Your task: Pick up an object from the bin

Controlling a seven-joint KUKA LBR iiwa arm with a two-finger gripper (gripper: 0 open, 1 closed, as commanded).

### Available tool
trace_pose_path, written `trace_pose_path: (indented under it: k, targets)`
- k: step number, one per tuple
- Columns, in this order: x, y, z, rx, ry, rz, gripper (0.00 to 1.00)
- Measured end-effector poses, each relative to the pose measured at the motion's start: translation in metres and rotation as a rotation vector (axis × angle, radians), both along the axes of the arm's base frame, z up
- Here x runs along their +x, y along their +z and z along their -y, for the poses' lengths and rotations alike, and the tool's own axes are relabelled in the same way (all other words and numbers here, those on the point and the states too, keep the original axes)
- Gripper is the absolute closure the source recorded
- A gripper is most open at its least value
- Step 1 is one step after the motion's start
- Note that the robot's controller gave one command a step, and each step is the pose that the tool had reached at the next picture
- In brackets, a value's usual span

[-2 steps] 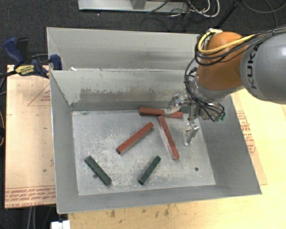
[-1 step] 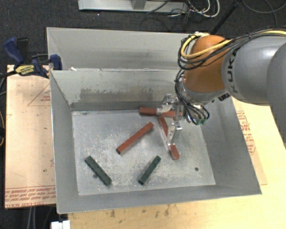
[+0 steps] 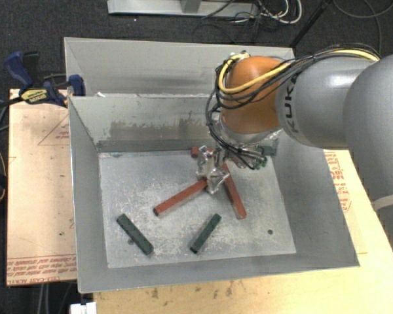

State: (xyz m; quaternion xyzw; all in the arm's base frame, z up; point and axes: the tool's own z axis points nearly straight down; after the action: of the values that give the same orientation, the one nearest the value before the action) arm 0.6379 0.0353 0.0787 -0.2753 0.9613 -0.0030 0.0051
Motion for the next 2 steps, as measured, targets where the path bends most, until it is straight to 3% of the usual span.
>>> trace_pose_path:
  k: [2]
  targets:
    - [-0.0003,0.0021,0.0,0.001,0.0,-0.001,1.0]
